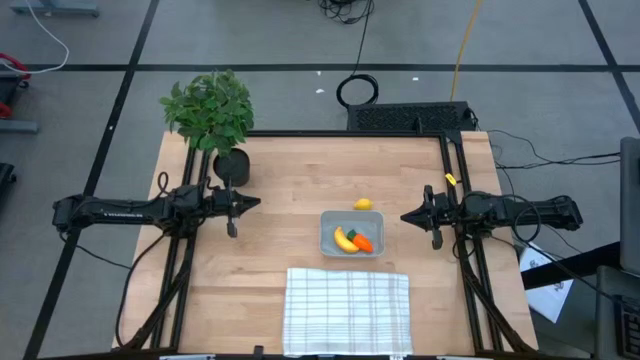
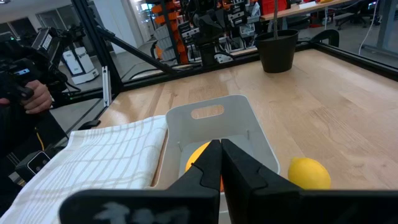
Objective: Pick and placing Produce into tupperware
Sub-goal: Put the yellow lemon into the gray bin
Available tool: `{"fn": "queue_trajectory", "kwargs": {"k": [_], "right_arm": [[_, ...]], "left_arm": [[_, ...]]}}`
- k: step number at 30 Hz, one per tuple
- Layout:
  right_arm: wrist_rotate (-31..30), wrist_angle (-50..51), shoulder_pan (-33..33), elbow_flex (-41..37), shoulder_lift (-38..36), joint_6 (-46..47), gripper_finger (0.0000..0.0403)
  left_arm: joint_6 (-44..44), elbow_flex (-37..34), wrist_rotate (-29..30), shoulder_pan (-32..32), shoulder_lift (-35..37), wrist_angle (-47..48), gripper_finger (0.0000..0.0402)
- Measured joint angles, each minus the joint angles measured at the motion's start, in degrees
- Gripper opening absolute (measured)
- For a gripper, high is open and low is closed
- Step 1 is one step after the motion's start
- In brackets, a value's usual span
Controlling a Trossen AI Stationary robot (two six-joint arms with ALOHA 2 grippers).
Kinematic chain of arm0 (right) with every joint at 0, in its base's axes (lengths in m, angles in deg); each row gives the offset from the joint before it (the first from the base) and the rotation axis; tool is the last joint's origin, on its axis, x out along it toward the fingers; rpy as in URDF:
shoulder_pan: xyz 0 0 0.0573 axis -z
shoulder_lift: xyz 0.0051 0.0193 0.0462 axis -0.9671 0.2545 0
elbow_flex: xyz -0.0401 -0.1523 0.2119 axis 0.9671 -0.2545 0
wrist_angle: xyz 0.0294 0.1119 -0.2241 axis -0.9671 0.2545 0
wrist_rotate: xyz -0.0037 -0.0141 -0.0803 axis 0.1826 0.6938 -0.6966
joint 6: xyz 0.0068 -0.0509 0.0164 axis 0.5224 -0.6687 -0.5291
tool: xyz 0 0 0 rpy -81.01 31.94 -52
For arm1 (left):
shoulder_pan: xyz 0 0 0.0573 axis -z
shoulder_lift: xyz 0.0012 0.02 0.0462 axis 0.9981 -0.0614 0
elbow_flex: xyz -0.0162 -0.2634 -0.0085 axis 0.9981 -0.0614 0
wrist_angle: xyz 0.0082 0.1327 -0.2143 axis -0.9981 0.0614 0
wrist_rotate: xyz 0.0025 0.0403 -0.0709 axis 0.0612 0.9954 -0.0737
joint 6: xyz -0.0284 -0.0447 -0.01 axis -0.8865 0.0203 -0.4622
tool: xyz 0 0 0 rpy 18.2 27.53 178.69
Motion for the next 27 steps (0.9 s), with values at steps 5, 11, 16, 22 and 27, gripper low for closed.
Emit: {"fn": "queue_trajectory", "kwargs": {"k": [5, 11, 16, 22, 27], "right_arm": [[0.00, 0.01, 0.00, 0.03, 0.00, 0.01, 0.0000], [0.00, 0.00, 0.00, 0.03, 0.02, 0.01, 0.0000], [0.00, -0.01, 0.00, 0.03, 0.02, 0.01, 0.0000], [0.01, 0.00, 0.00, 0.03, 0.02, -0.01, 0.0000], [0.00, 0.01, 0.00, 0.03, 0.02, -0.01, 0.0000]], "left_arm": [[-0.73, -0.01, 0.03, 0.01, 0.00, 0.00, 0.0026], [-3.62, 0.01, 3.24, 0.00, -0.02, -2.16, 0.0026], [-3.68, 0.84, 3.45, 0.00, -0.02, -2.84, 0.0026], [-3.75, 2.79, 3.45, 0.00, 0.01, -2.85, 0.0026], [-3.81, 4.02, 3.48, 0.00, -0.02, -2.84, 0.0026]]}}
